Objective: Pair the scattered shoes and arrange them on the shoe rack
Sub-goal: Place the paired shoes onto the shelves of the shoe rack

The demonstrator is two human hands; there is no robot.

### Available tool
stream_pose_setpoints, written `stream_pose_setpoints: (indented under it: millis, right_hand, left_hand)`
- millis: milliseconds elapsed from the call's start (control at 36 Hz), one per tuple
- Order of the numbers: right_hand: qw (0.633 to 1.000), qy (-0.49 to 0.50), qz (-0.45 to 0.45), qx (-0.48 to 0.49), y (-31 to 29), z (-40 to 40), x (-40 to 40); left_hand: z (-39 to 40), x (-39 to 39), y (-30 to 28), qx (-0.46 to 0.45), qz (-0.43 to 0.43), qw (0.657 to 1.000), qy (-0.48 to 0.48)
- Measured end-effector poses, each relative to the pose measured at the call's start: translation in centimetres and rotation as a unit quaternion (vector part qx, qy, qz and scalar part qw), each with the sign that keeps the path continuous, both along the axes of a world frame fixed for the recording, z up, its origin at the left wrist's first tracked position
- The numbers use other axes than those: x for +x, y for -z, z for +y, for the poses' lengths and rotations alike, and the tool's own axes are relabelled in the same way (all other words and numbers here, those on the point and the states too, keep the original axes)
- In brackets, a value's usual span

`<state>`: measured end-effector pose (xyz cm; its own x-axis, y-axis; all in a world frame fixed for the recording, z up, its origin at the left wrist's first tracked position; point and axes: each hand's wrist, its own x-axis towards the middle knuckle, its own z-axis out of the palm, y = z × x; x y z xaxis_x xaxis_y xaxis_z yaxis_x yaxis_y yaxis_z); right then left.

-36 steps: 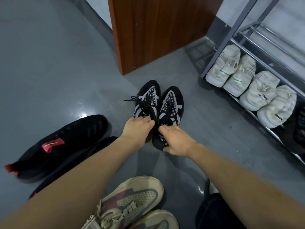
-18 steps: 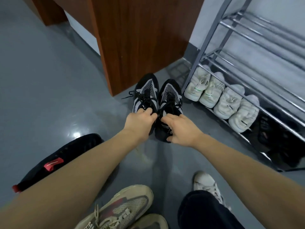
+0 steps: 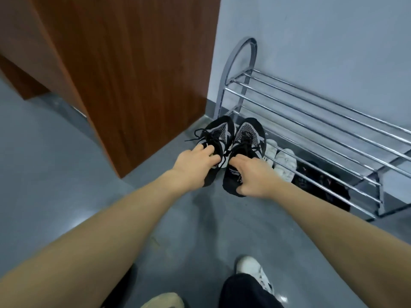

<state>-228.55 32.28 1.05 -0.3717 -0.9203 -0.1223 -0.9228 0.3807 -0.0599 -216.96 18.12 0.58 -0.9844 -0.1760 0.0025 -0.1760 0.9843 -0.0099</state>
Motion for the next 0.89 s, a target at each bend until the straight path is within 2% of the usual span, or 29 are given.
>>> stream_pose_setpoints:
  millis: [306,500,694,778,889]
  right_hand:
    - [0.993,0.108,0.019,-0.047,3.7,-1.7,-8.9]
    - [0.981,0.158,0.024,-0.114,6.4,-4.9,-13.5]
    - [0.957,0.213,-0.03,-0.194,8.0,-6.9,-16.0]
    - [0.958,0.212,-0.062,-0.182,9.3,-7.0,-15.4]
    - [0.966,0.212,-0.031,-0.144,10.3,-6.5,-14.9]
  left_hand:
    - [-1.3,-11.1,2.3,-0.015,0.034,0.999,-0.012]
    - [-2.9,-17.2,4.6,-0.022,0.047,0.999,-0.017]
    - [-4.5,-20.0,5.9,-0.018,0.063,0.998,-0.007]
    - [-4.8,-19.6,6.7,-0.013,0.065,0.998,-0.001]
    - [-4.7,-19.7,7.1,-0.02,0.061,0.998,-0.009]
